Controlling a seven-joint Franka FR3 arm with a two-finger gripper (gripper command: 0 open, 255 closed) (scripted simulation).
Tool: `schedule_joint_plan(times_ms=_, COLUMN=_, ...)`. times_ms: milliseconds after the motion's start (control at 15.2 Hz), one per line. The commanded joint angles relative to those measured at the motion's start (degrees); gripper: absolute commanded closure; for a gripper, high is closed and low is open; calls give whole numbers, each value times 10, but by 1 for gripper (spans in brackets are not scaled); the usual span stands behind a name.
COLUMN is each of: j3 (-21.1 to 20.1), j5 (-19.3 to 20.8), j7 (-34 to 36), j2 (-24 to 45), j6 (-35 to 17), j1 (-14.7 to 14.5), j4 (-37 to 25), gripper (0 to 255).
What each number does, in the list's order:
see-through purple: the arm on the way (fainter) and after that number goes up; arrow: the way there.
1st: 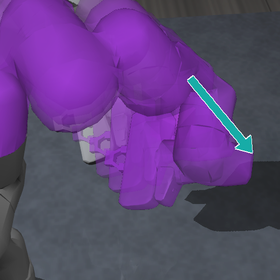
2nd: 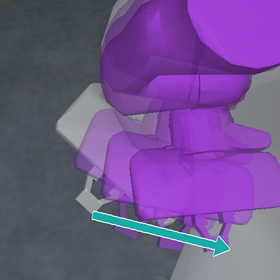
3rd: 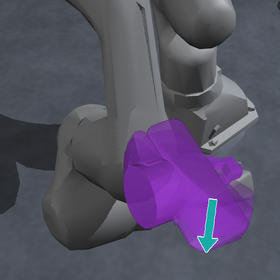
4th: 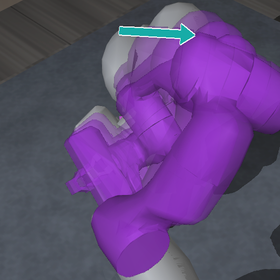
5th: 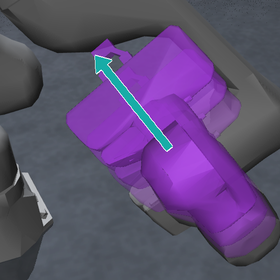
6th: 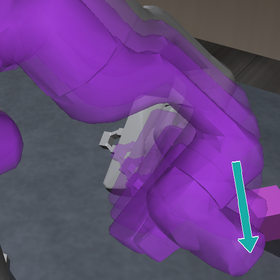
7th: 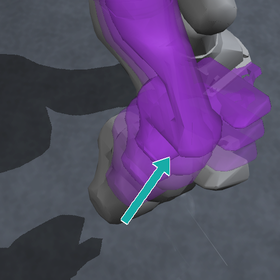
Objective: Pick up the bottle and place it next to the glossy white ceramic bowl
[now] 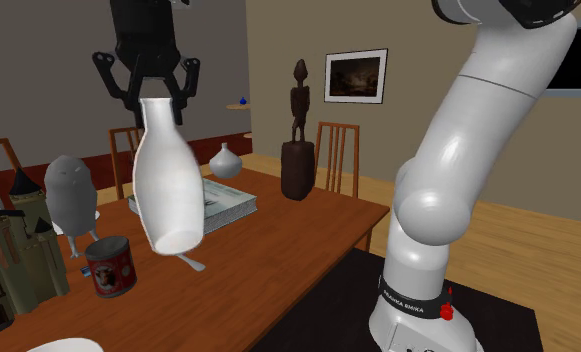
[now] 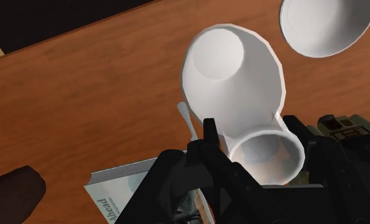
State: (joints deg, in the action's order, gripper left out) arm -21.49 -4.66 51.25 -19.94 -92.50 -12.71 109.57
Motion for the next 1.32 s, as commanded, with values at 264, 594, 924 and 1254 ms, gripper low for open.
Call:
schedule_joint_plan(times_ms=264, j3=-2, j5=-4, j7=-1, j2=-8, j6=-46, j1=-2, j4=53, gripper=255)
schedule_joint_plan(times_ms=594, j3=-4, j5=-6, j7=-2, j2=-12, j6=-84, j1=-4, j4=95, gripper=255)
schedule_joint_plan(times_ms=924, j3=-7, j5=-8, j7=-1, j2=-13, j6=-122, j1=-6, j4=134, gripper=255)
schedule_joint_plan(times_ms=1254, j3=-11, j5=-9, j7=0, j2=-10, j6=-161, j1=-7, j4=170, gripper=255)
